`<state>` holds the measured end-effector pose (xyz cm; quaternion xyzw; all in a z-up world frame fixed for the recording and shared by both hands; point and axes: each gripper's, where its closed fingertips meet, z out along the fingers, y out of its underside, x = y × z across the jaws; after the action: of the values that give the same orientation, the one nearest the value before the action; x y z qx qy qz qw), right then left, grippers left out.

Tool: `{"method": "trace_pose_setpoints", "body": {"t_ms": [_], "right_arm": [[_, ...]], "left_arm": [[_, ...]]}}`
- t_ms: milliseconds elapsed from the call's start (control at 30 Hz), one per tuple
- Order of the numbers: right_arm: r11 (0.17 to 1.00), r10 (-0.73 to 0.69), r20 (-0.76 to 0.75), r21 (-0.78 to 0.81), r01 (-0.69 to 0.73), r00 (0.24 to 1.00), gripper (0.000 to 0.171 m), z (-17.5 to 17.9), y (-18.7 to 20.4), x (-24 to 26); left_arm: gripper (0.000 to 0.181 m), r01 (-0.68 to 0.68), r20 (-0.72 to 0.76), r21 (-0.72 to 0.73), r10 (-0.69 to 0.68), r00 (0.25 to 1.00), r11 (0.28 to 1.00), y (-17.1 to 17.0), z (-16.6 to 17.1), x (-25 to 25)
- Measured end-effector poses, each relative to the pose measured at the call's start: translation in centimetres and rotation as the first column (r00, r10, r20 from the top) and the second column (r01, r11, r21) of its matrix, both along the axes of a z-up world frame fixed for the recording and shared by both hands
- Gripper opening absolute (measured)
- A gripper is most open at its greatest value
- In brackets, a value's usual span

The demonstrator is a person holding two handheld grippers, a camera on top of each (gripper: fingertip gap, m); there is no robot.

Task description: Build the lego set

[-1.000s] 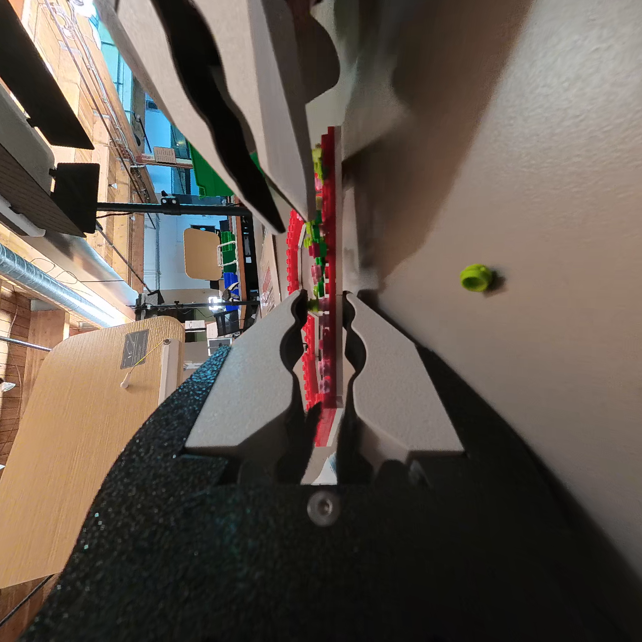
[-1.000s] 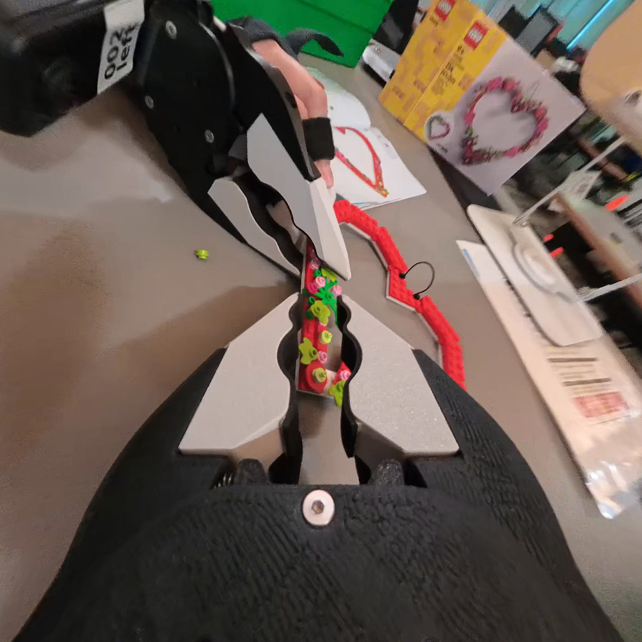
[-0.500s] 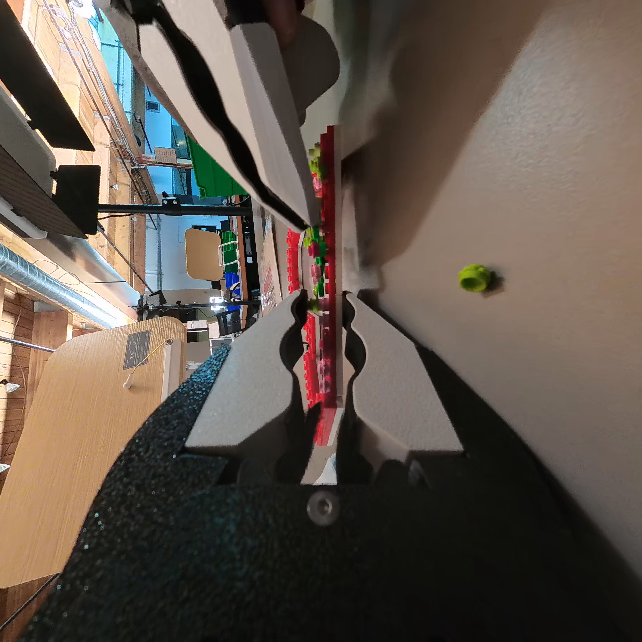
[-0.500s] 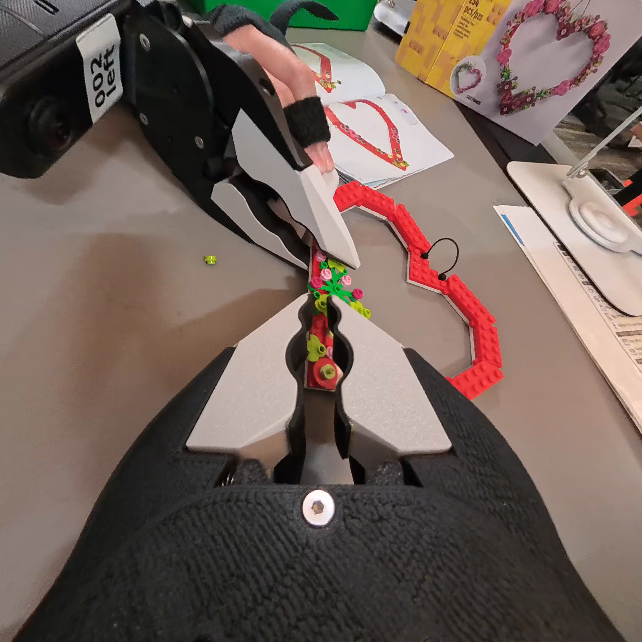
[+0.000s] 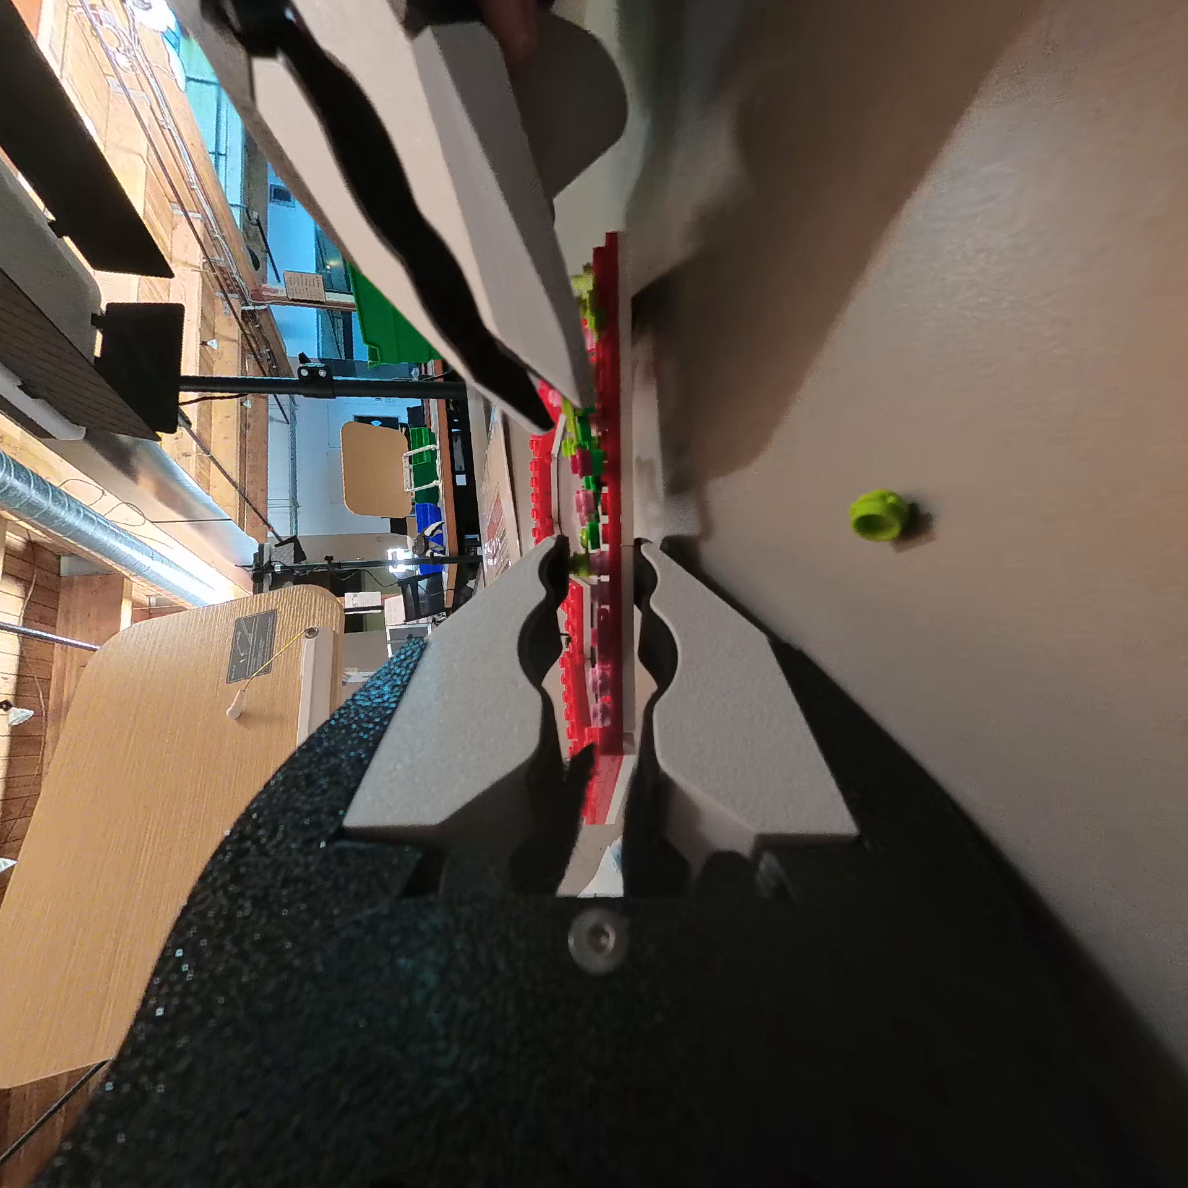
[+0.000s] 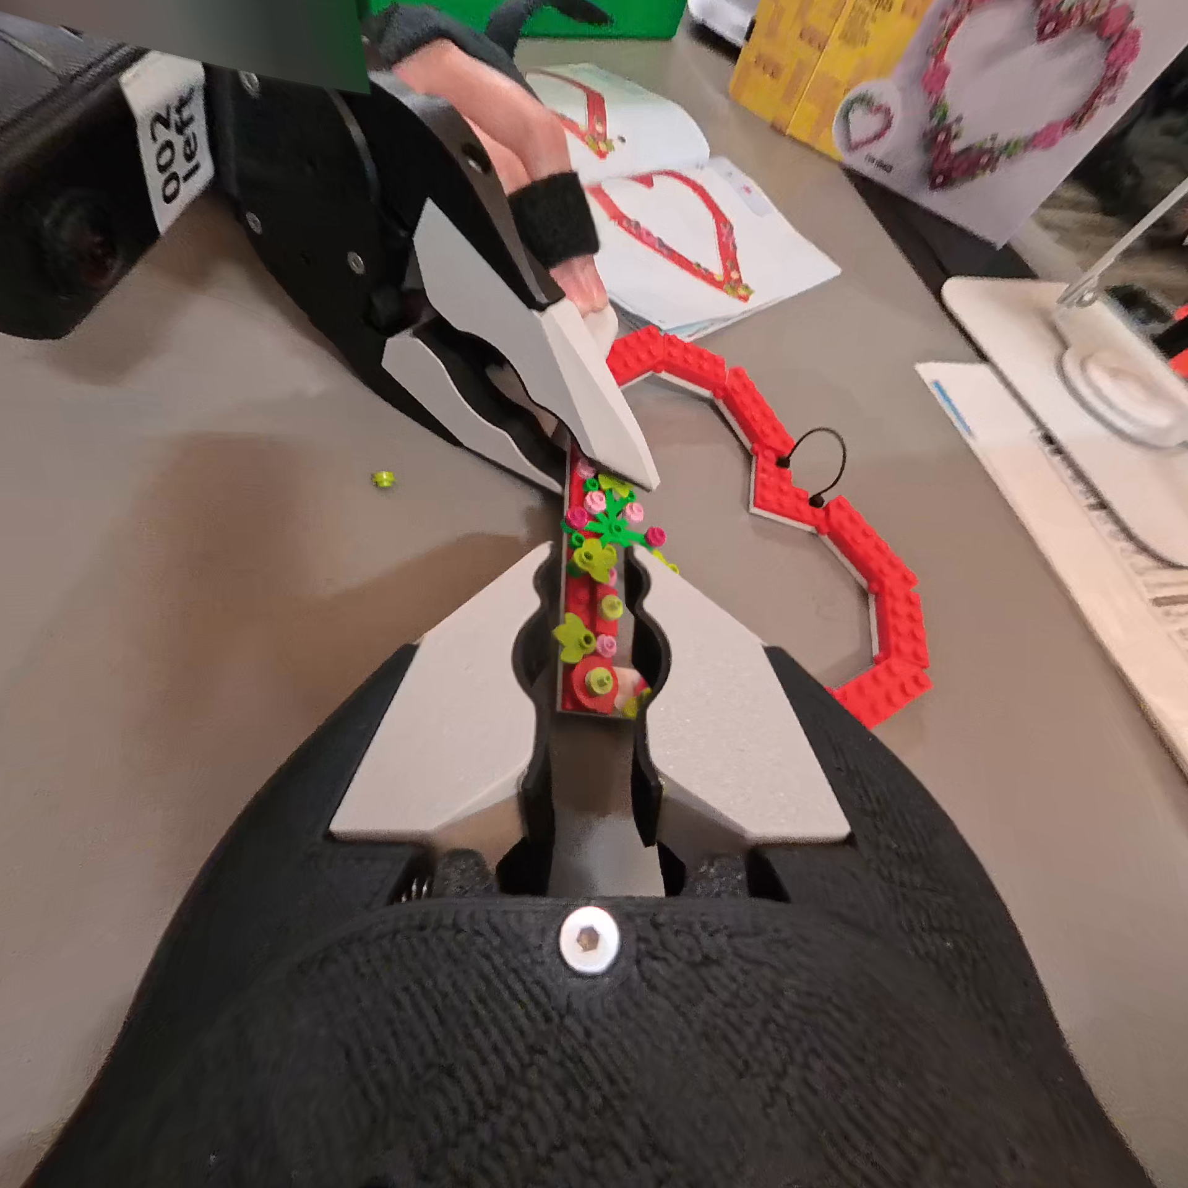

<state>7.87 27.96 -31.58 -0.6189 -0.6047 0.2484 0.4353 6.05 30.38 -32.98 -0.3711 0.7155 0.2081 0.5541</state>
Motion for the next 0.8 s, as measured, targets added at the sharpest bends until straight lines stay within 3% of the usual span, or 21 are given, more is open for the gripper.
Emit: {"method": "trace_pose_setpoints", "body": {"t_ms": [100, 800], "right_arm": [[0.998, 0.002, 0.015, -0.063, -0.001, 1.0, 0.017, -0.61, -0.03, 0.02], [1.0, 0.026, 0.015, 0.007, -0.026, 1.0, 0.014, -0.26, -0.65, -0.38]], "left_arm": [[0.017, 0.0, 0.0, 0.0, 0.0, 1.0, 1.0, 0.01, 0.0, 0.0], [0.017, -0.001, 0.001, -0.001, 0.001, 1.0, 1.0, 0.03, 0.0, 0.0]]}}
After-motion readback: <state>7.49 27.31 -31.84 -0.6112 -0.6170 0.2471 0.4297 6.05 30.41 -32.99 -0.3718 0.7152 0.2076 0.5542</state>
